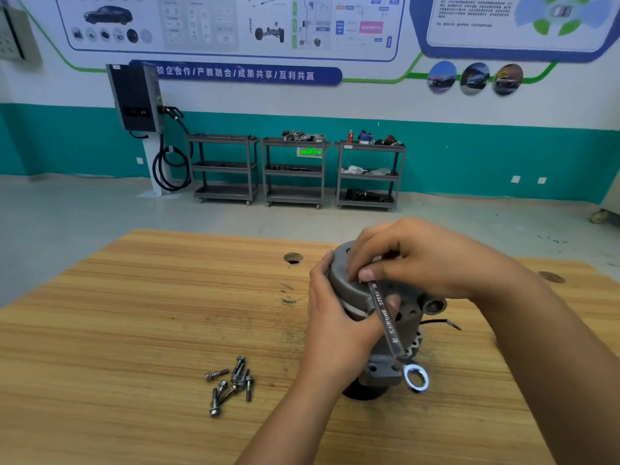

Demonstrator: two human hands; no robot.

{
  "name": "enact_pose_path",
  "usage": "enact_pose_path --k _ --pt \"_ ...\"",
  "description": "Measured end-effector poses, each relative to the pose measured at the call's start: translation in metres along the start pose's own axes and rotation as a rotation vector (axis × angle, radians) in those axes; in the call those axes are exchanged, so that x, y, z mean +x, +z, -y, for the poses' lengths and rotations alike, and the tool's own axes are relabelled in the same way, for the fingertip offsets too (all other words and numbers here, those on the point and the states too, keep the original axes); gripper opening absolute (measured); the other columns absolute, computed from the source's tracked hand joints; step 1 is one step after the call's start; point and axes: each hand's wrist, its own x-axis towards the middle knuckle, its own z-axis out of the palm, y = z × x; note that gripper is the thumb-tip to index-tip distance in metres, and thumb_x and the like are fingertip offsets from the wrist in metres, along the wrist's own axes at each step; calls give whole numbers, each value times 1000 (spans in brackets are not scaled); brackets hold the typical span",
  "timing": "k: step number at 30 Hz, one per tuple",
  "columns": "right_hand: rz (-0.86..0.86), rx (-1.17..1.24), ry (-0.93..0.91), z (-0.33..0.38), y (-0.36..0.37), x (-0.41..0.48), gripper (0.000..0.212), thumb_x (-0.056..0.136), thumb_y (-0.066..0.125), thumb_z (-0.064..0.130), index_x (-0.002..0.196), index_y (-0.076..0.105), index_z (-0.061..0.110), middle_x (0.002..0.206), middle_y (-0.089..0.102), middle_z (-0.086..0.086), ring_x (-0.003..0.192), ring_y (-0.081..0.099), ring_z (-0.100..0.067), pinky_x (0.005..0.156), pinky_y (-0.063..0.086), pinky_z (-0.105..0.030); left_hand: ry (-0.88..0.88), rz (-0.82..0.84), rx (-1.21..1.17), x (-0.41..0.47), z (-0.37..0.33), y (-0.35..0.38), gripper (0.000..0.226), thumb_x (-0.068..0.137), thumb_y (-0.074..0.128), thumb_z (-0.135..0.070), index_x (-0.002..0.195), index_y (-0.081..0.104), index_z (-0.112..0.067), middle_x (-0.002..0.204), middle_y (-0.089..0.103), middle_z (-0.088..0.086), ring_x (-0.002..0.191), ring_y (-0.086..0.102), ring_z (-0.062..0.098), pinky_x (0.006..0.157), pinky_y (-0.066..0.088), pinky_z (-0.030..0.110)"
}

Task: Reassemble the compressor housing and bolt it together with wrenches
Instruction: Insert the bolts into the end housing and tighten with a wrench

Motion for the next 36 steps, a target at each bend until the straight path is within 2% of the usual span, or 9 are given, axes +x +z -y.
enact_pose_path --k 3,7,13,19,22,27,32,34,36 --pt "31 164 1 -8 -3 -4 35 86 62 6 85 69 41 90 70 20 91 62 3 86 47 -20 5 -6 -5 0 0 0 89 48 63 -70 121 13 -59 135 41 -14 122 47 10 101 45 38" --pt "98 261 -37 -19 -4 -8 33 84 63 1 98 72 30 106 69 17 105 61 0 94 44 -20 -3 -13 -14 0 1 0 88 47 64 -69 119 12 -62 136 41 -13 121 47 9 101 45 37" --pt "-65 129 -58 -10 9 3 24 81 69 11 84 69 35 78 62 33 85 55 11 73 39 -5 36 -15 -1 2 5 2 85 56 68 -60 126 22 -47 134 45 -9 121 48 10 97 48 36" --pt "-218 -51 93 -6 28 24 35 92 57 26 125 54 38 76 57 14 75 51 0 74 40 -21 35 -13 -21 2 5 -1 85 57 67 -61 127 21 -51 132 42 -15 120 47 6 95 48 32" --pt "-225 -151 210 -15 27 25 25 91 54 37 116 58 36 87 48 9 100 46 -14 90 37 -38 32 5 -21 2 7 -2 86 65 72 -52 131 17 -52 135 38 -14 121 45 6 97 46 30" --pt "-216 -253 338 -29 16 7 34 86 51 53 114 64 39 131 42 6 126 27 -20 102 24 -40 41 -12 -20 2 8 -1 85 62 71 -53 129 18 -50 134 42 -14 120 47 4 97 45 27" --pt "-267 -535 523 -47 9 -26 38 92 33 56 123 53 47 128 53 16 130 32 -15 107 12 -46 39 -12 -13 2 7 -1 87 59 70 -57 128 17 -53 134 40 -18 121 45 1 101 44 29" --pt "-320 -520 533 -51 6 -42 36 93 37 53 121 58 42 122 56 14 121 42 -15 101 23 -41 37 -7 -16 2 6 -1 88 59 69 -58 129 16 -54 135 40 -19 121 45 1 102 43 30" --pt "-400 -405 473 -49 8 -60 32 92 47 43 117 64 31 104 59 9 97 51 -13 78 34 -30 35 -5 -19 1 6 0 89 57 68 -61 129 16 -55 135 39 -19 122 45 2 102 43 31"
